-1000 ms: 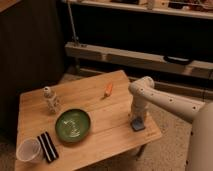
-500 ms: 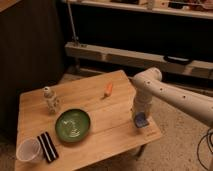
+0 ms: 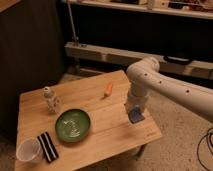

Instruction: Place the white sponge in the ceramic bowl

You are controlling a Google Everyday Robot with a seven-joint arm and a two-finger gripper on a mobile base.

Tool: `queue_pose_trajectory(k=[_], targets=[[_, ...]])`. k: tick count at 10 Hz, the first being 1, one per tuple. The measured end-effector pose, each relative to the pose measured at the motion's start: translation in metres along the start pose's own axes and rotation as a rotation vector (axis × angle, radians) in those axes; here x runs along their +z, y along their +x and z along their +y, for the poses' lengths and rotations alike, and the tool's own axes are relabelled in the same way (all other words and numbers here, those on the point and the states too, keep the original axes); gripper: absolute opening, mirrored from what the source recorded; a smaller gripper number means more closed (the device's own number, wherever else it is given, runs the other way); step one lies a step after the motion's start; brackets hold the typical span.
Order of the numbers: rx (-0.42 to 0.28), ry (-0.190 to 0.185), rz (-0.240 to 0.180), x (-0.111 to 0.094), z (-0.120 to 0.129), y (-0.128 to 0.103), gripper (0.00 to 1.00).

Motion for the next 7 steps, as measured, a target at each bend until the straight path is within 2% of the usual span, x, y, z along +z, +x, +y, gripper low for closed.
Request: queue_pose_trajectory(k=[3,4,7], targets=[[-0.096,0.006,0.02,-0.023,-0.067,0.014,0.03],[-0.14,0.01,0.028,-0.031,-0.096,0.019,0.03],[-0.23,0.026,0.032,-0.045,-0.153,0.033,0.03]])
